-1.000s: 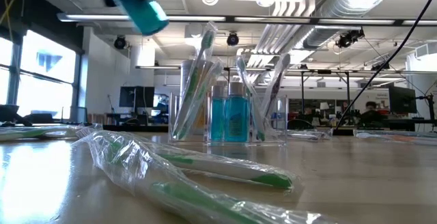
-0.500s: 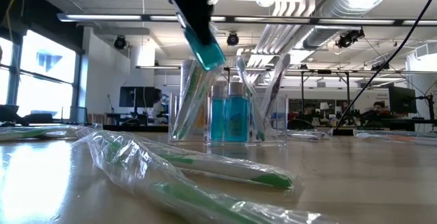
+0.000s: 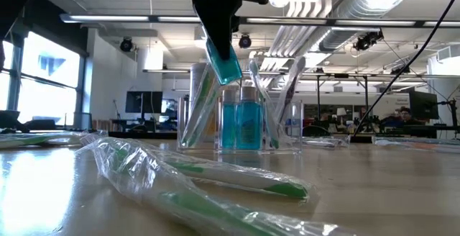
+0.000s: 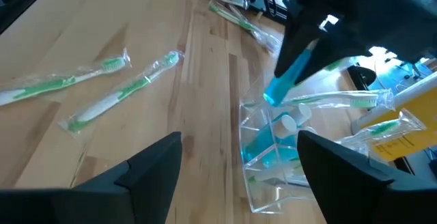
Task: Pick & Place toothbrushing station
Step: Put the mouthwash bottle into the transparent organizer
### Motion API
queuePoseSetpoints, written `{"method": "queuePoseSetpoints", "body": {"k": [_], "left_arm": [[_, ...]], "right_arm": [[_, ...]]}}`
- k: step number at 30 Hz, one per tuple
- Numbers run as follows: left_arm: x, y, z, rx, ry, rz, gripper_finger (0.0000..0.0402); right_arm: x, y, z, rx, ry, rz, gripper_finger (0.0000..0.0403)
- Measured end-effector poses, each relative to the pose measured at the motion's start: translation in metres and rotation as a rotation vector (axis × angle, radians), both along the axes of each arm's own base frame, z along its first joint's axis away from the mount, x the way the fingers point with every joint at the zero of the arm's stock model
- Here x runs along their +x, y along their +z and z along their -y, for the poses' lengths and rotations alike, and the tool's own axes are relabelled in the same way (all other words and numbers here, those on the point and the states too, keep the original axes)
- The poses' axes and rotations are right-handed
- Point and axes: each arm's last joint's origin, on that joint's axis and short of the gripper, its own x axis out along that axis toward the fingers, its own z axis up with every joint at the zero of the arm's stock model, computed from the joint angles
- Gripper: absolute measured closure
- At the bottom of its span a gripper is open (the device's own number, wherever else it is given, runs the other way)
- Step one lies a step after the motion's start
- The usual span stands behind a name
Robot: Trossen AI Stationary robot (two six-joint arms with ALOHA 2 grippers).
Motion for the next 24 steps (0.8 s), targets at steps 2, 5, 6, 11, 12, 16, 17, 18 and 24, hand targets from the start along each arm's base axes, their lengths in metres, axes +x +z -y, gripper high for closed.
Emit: {"method": "queuePoseSetpoints", "body": {"k": [2, 5, 6, 11, 12, 16, 17, 18, 24], "left_arm": [[0.000, 0.000, -0.001, 0.009, -0.012, -0.001, 0.0328], [0.000, 0.000, -0.001, 0.013, -0.016, 0.001, 0.0328], [0.000, 0.000, -0.001, 0.014, -0.019, 0.001, 0.0328], [0.003, -0.004, -0.002, 0.048, -0.029, 0.001, 0.0328], [0.004, -0.006, -0.002, 0.060, -0.031, 0.000, 0.0328], [0.010, -0.017, -0.002, 0.083, -0.059, -0.027, 0.0328], [0.010, -0.018, -0.002, 0.086, -0.065, -0.031, 0.0328], [0.009, -0.018, -0.003, 0.086, -0.068, -0.041, 0.0328], [0.012, -0.026, -0.005, 0.086, -0.060, -0.063, 0.0328]], "right_arm": [[0.000, 0.000, 0.000, 0.000, 0.000, 0.000, 0.0120], [0.000, 0.000, 0.000, 0.000, 0.000, 0.000, 0.0120], [0.000, 0.000, 0.000, 0.000, 0.000, 0.000, 0.0120], [0.000, 0.000, 0.000, 0.000, 0.000, 0.000, 0.0120], [0.000, 0.000, 0.000, 0.000, 0.001, 0.000, 0.0120], [0.000, 0.000, 0.000, 0.004, -0.002, 0.001, 0.0120], [0.000, 0.000, 0.000, 0.007, -0.005, -0.001, 0.0120], [0.000, 0.000, 0.000, 0.008, -0.006, -0.001, 0.0120], [-0.001, -0.001, 0.001, 0.007, -0.009, -0.007, 0.0120]]}}
